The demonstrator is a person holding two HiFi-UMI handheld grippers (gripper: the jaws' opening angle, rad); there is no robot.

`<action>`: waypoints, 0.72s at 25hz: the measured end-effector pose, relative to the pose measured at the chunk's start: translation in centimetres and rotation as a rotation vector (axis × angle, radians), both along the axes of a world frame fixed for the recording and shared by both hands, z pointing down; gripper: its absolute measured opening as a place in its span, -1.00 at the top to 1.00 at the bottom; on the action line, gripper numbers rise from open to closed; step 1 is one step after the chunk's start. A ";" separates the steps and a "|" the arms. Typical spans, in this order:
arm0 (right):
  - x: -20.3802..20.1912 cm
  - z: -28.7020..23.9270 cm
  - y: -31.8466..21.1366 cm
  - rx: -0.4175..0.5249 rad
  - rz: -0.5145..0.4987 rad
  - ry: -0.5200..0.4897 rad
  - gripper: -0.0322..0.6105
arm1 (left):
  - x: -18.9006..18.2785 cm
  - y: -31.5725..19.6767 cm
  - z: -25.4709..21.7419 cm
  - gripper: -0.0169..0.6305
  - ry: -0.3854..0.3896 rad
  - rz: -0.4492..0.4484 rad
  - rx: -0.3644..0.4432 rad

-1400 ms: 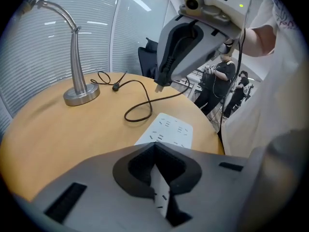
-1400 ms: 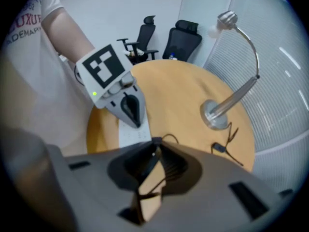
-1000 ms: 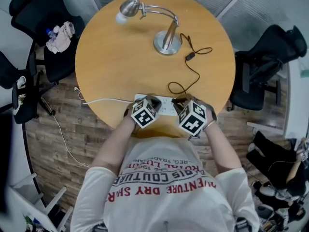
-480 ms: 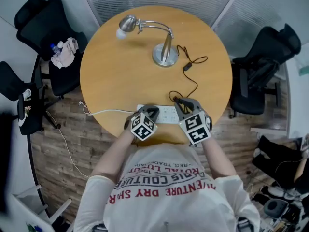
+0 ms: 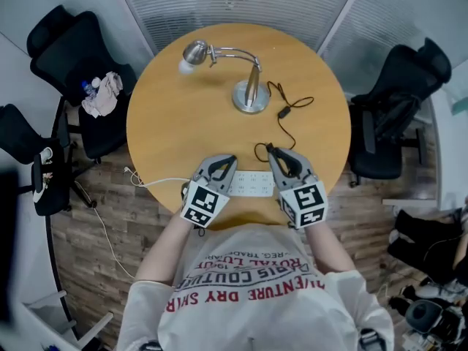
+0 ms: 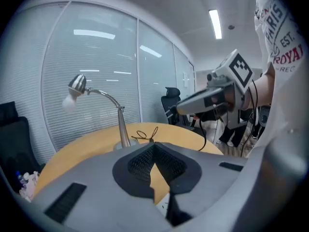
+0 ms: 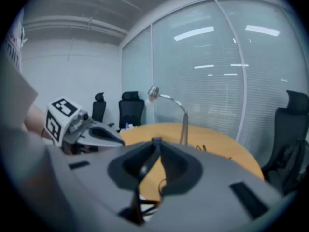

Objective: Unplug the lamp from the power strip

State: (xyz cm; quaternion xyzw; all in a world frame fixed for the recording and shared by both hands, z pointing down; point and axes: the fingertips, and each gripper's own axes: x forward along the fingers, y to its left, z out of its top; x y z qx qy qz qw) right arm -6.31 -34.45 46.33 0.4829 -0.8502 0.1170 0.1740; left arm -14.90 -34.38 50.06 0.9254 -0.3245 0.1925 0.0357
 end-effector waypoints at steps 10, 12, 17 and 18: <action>-0.1 -4.7 0.1 0.195 -0.005 -0.143 0.68 | -5.1 -0.9 -8.6 0.86 0.249 -0.166 0.125; 0.1 -4.9 0.1 0.201 0.006 -0.156 0.68 | -5.9 -0.8 -9.4 0.86 0.282 -0.178 0.131; 0.2 -4.9 0.2 0.204 0.016 -0.166 0.68 | -7.6 -1.2 -11.0 0.86 0.378 -0.234 0.121; 0.1 -4.9 0.2 0.204 0.013 -0.164 0.68 | -7.8 -1.3 -11.0 0.86 0.383 -0.239 0.117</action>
